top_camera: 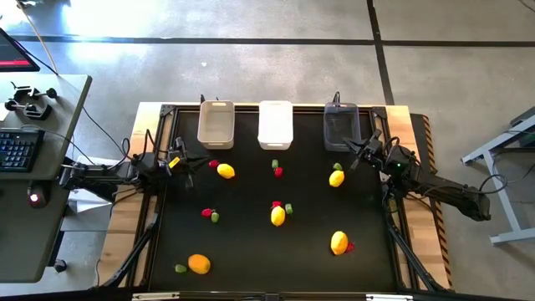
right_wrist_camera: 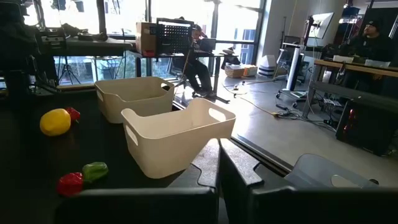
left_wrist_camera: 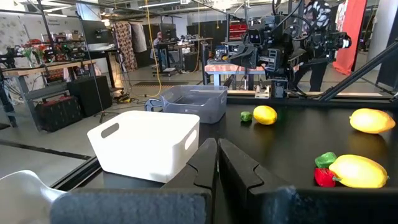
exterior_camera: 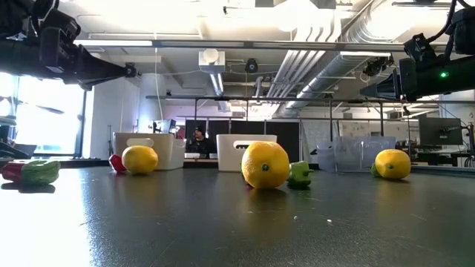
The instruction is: Sort produce into baskets
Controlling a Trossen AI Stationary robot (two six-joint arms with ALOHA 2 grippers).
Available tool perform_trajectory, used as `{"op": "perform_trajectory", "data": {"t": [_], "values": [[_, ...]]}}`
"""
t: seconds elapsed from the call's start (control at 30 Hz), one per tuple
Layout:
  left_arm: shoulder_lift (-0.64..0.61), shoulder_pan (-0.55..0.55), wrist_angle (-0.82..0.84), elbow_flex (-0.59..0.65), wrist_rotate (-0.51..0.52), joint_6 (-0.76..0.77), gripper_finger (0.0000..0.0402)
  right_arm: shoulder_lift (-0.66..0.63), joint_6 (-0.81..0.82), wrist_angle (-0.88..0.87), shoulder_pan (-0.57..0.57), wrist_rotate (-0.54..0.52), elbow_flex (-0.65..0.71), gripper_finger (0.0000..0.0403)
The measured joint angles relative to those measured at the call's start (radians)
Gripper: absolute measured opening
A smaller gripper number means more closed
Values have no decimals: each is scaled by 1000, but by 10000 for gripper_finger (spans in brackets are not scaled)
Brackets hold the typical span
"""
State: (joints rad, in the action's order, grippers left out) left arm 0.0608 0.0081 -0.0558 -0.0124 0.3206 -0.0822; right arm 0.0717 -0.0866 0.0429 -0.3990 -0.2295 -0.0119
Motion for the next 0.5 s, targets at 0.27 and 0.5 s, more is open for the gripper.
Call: {"op": "perform_trajectory", "data": {"t": [0.27, 0.5], "values": [[0, 0, 0, 0, 0, 0, 3, 0, 0, 0, 0, 0, 0, 0], [0, 0, -84, 0, 3, -216, 3, 0, 0, 0, 0, 0, 0, 0]]}}
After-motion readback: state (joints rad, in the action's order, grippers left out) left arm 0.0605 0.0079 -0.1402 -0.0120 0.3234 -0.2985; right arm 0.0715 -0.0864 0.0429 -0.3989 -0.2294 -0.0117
